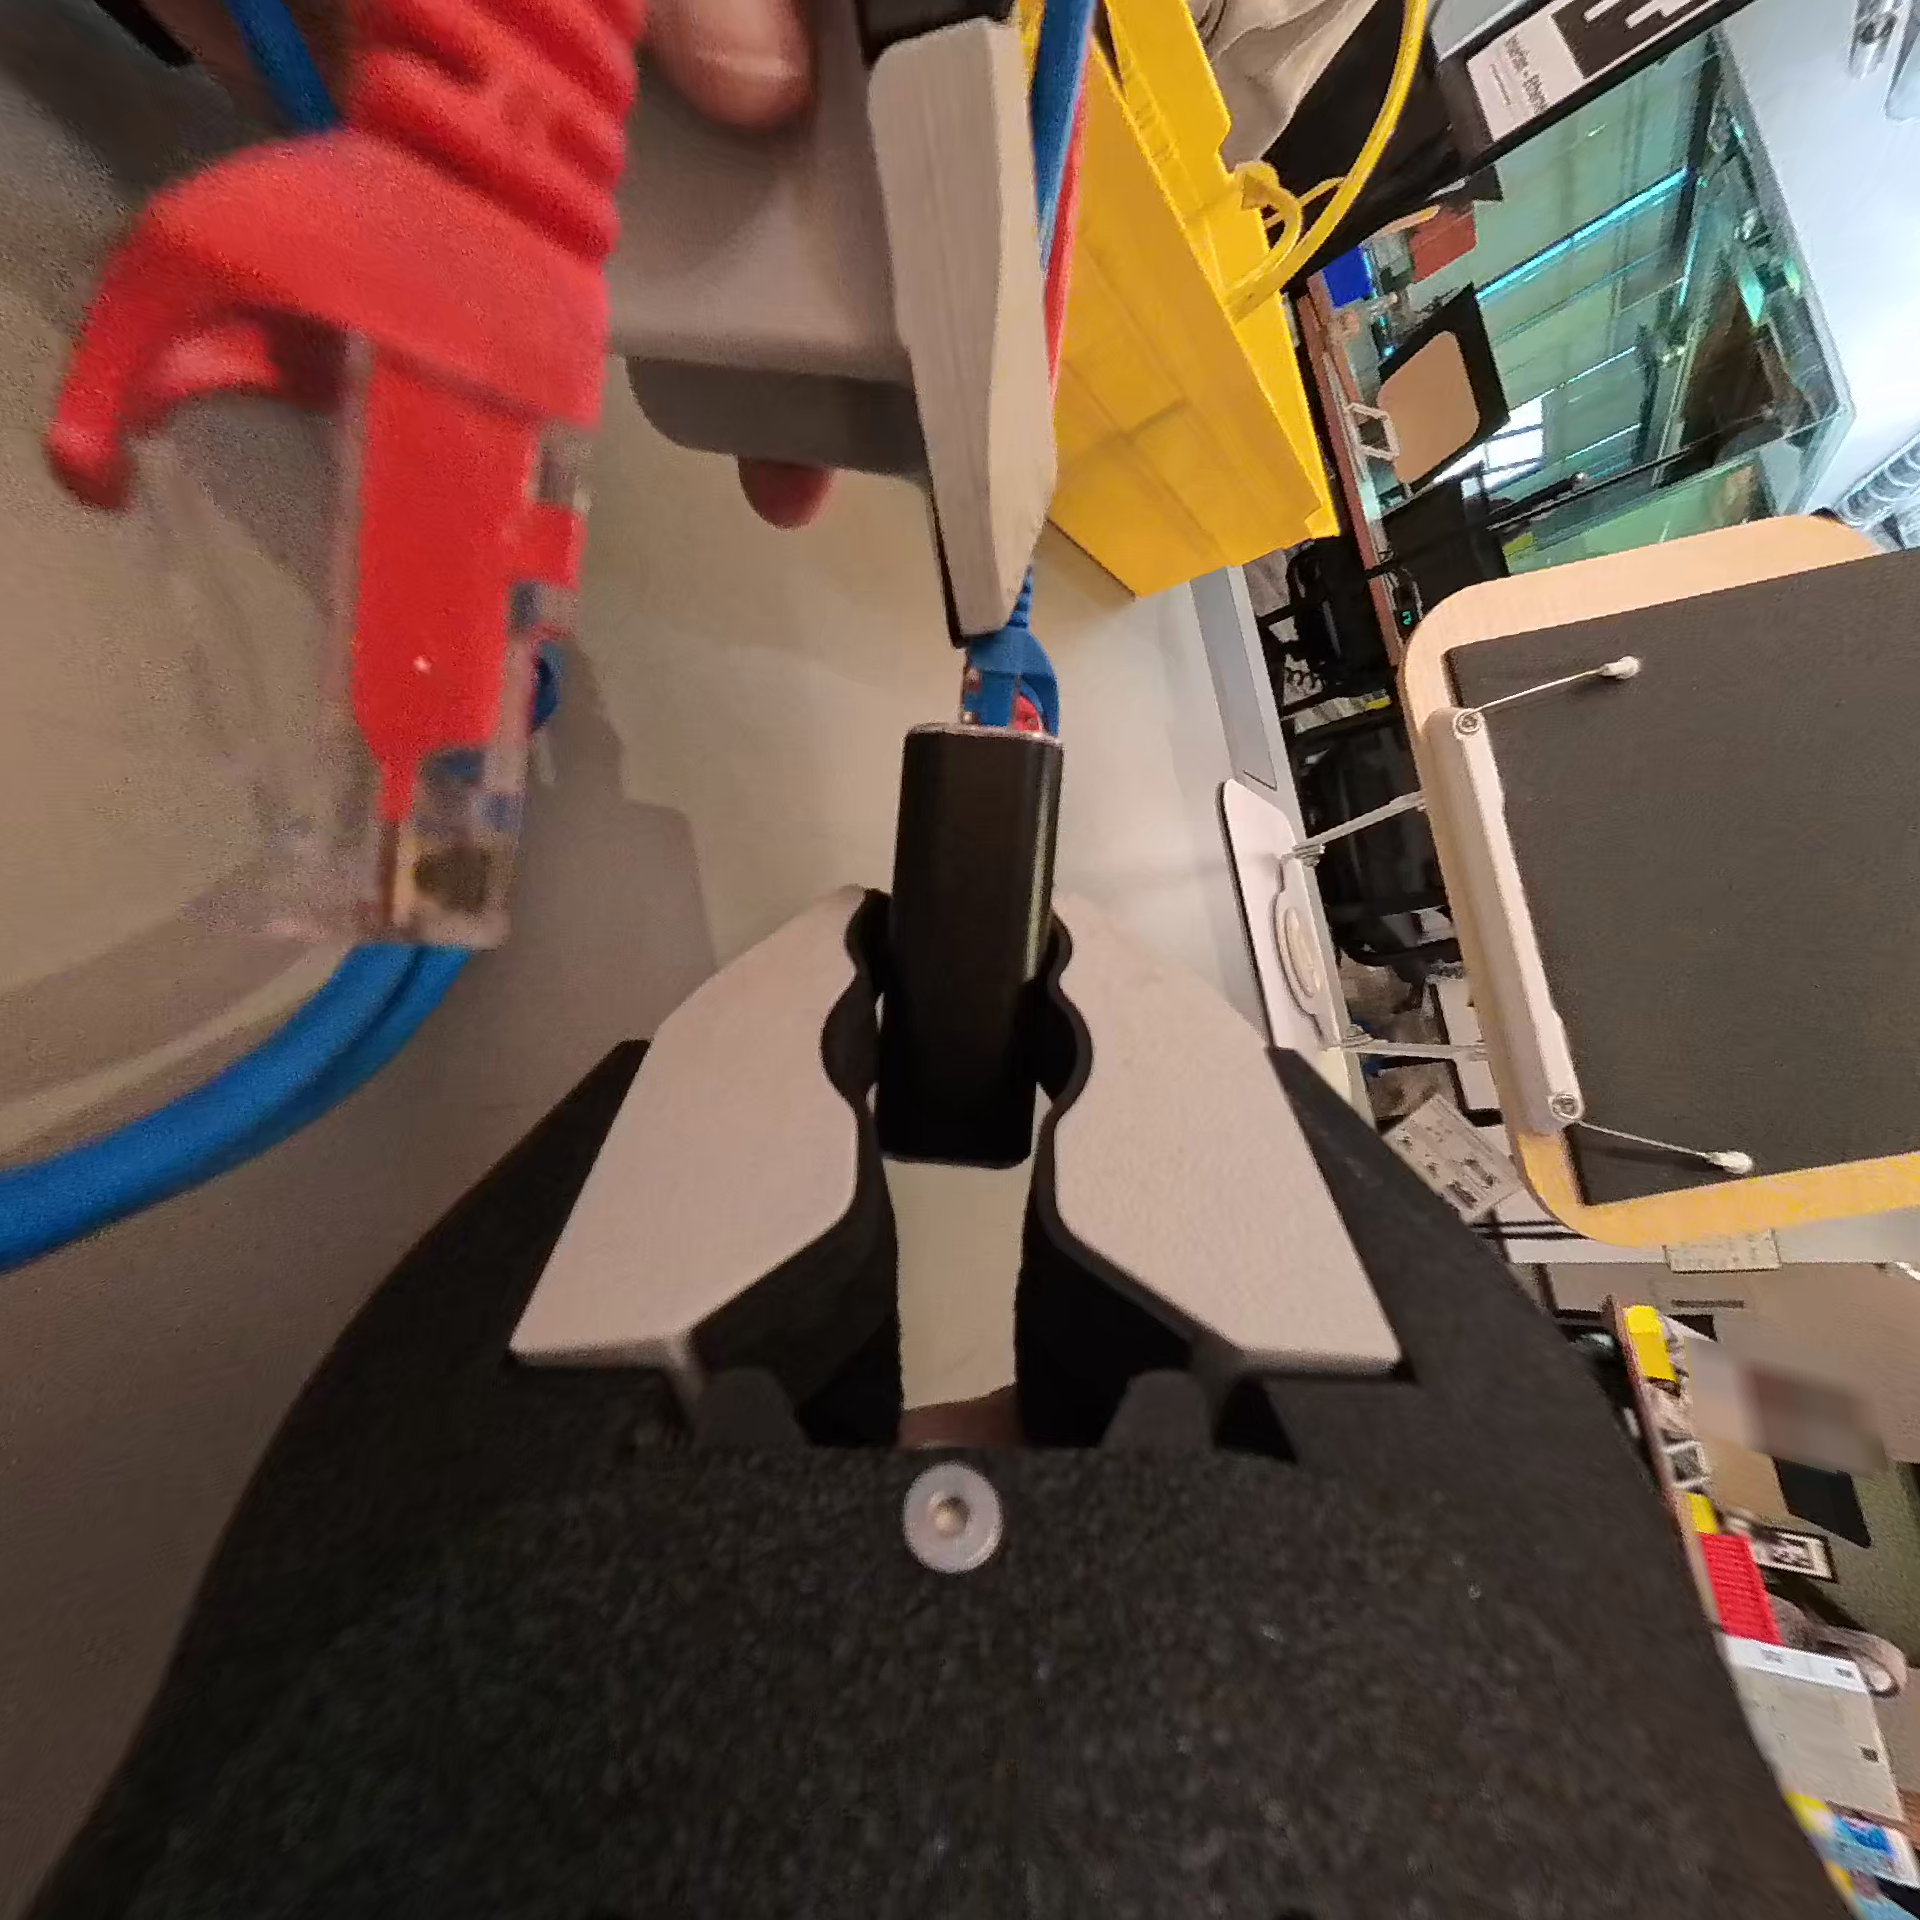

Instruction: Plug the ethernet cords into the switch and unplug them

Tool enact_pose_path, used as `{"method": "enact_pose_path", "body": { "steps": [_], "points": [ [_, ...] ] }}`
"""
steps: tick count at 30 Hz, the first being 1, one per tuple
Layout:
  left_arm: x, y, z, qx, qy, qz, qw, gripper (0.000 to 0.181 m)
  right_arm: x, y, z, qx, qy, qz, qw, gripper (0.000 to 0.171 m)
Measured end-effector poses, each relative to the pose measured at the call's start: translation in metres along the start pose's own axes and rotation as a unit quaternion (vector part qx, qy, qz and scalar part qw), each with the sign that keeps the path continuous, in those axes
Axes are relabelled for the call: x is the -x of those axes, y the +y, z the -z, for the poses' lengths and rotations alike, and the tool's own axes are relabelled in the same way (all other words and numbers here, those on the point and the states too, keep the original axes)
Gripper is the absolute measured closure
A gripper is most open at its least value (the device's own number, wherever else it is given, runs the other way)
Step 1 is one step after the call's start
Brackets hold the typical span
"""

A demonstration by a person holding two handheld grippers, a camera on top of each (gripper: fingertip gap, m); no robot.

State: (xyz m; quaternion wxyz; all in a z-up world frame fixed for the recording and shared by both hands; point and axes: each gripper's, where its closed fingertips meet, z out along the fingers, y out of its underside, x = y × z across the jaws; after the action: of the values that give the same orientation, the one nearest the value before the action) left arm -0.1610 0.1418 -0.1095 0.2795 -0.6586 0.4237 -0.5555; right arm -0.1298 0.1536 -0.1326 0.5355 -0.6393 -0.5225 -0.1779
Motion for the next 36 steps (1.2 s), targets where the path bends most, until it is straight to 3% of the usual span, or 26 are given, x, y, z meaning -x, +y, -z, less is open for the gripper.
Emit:
{"method": "enact_pose_path", "body": {
  "steps": [7,12,16,19,24,27,30,36],
  "points": [
    [-0.004,-0.002,0.002,0.01,0.022,-0.023,0.999,0.176,-0.009,0.002,0.002,-0.018,0.005,-0.037,0.999,0.145],
    [0.034,-0.01,0.035,0.013,-0.074,-0.061,0.995,0.157,-0.06,0.054,0.012,0.072,0.094,-0.073,0.99,0.145],
    [0.05,-0.042,0.059,-0.026,-0.112,-0.051,0.992,0.153,-0.095,0.084,0.028,0.15,0.176,-0.023,0.973,0.145],
    [0.05,-0.064,0.061,-0.019,-0.149,-0.109,0.983,0.149,-0.103,0.101,0.035,0.224,0.2,0.017,0.954,0.145],
    [0.021,-0.073,0.004,0.083,-0.135,-0.217,0.963,0.141,-0.082,0.098,0.025,0.237,0.153,0.031,0.959,0.145],
    [0.017,-0.05,-0.045,0.144,-0.075,-0.155,0.975,0.138,-0.069,0.09,0.022,0.202,0.131,0.009,0.97,0.145],
    [0.006,-0.032,-0.081,0.153,0.003,-0.088,0.984,0.125,-0.06,0.074,0.02,0.147,0.111,-0.037,0.982,0.145],
    [-0.01,-0.027,-0.101,0.126,0.076,-0.074,0.986,0.111,-0.049,0.046,0.023,0.058,0.093,-0.058,0.992,0.145]
  ]
}}
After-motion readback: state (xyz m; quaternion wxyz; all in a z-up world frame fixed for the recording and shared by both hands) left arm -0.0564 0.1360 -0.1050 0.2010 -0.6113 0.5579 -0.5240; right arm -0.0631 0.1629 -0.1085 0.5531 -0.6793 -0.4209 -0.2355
